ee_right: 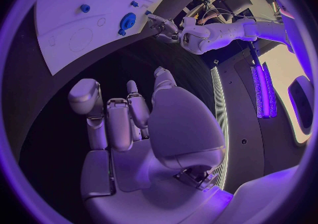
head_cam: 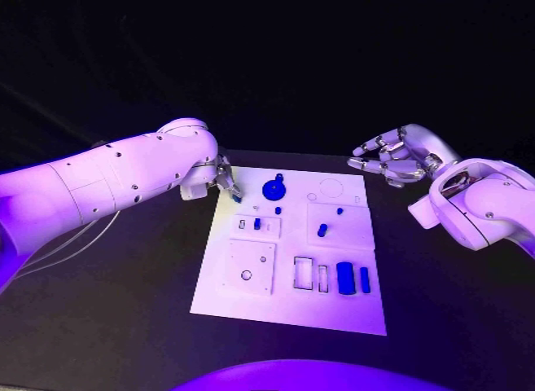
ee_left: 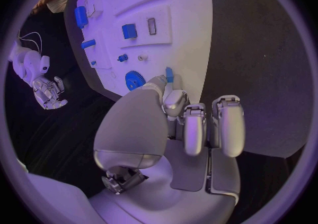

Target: Assemble the parts on the task board

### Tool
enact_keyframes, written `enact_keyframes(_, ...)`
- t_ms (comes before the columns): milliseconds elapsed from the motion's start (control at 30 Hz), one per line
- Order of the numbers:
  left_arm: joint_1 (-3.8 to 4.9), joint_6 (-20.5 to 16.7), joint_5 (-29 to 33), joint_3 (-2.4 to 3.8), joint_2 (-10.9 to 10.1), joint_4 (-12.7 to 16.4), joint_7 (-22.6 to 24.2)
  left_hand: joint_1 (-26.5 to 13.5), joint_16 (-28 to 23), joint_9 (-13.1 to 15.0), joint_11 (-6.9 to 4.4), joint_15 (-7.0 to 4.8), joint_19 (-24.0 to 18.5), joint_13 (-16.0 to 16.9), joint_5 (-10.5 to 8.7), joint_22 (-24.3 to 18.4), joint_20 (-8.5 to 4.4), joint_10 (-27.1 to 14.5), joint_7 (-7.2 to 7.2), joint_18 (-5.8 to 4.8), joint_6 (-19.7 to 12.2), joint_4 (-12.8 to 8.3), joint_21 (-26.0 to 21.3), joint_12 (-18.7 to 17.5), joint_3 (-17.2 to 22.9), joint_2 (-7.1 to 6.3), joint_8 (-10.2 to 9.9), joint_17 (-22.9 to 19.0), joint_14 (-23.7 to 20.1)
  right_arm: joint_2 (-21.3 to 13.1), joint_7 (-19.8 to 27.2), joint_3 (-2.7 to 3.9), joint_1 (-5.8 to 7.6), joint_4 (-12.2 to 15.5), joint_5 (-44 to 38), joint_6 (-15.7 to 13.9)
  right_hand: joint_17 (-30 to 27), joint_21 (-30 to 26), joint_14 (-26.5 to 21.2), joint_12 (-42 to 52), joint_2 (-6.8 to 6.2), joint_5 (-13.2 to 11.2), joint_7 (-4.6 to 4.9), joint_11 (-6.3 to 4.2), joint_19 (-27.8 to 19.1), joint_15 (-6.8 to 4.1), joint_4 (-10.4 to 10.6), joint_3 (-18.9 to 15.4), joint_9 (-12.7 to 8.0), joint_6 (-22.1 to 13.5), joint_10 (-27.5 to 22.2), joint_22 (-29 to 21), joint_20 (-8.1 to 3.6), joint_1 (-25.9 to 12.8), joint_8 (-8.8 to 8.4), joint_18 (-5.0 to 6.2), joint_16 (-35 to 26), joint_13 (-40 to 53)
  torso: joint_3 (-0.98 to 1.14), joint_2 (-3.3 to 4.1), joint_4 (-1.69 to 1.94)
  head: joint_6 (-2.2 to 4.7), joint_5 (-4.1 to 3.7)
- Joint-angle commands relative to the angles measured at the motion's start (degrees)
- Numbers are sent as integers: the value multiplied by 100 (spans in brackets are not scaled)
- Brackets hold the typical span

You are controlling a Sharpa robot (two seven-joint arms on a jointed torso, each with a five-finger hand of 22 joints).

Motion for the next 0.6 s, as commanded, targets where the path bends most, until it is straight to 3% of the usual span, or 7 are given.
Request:
enact_keyframes(33, -3, 35, 168, 2, -11, 10, -85, 225, 14, 10, 9, 32, 212, -15, 60, 694, 35, -48, 25, -82, -23, -137, 8, -33, 390, -15, -21, 1510, 604, 7, 33, 0, -3, 0, -56, 65, 5, 7, 214, 14, 6, -6, -17, -4, 17, -24, -3, -30, 5, -8, 10, 5, -14, -37, 21, 53, -4, 4, -1, -1, 9, 13, 6)
enact_keyframes(133, -7, -24, 294, 1, -44, 38, -56, 46, 14, 62, 24, 97, 211, -36, 59, 701, 64, 1, 100, -81, 47, -213, 8, -41, 1462, -407, 14, 1510, 604, 8, 34, 0, -3, -3, -56, 64, 13, 6, 217, 22, 10, -3, -18, -5, 19, -24, -3, -32, 6, -6, 17, 5, -15, -39, 24, 53, 2, 12, 0, -1, 14, 16, 18)
enact_keyframes(167, -8, -53, 338, 1, -61, 57, -43, 22, 14, 81, 33, 70, 212, -32, 56, 704, 76, 10, 68, -83, 42, -282, 10, -33, 1582, -502, 24, 1510, 604, 9, 34, 0, -3, -4, -56, 64, 13, 6, 217, 22, 10, -3, -18, -5, 19, -24, -3, -32, 6, -6, 17, 5, -15, -39, 24, 53, 2, 12, -1, 1, 13, 19, 26)
enact_keyframes(367, -11, -310, 768, 3, -257, 312, 42, -237, 14, 215, 21, 57, 214, -8, 79, 712, 60, 65, 43, -83, 88, -512, 11, 8, 2187, -718, 129, 1510, 604, 9, 35, 0, -3, -15, -56, 58, 7, 2, 216, 17, 13, -2, -19, -5, 18, -25, -2, -34, 7, -5, 13, 3, -15, -41, 25, 53, -3, 6, 1, -1, 7, 27, 50)
enact_keyframes(600, -6, -548, 1110, 20, -598, 843, 127, -388, 14, 300, 7, 46, 216, -33, 95, 717, 49, 82, 31, -84, 107, -657, 12, -7, 2459, -825, 195, 1510, 604, 0, 34, 0, -3, -29, -56, 53, 6, 1, 216, 16, 14, -1, -19, -5, 18, -25, -2, -34, 7, -4, 12, 2, -15, -42, 25, 54, -4, 5, -2, -1, 15, 30, 58)
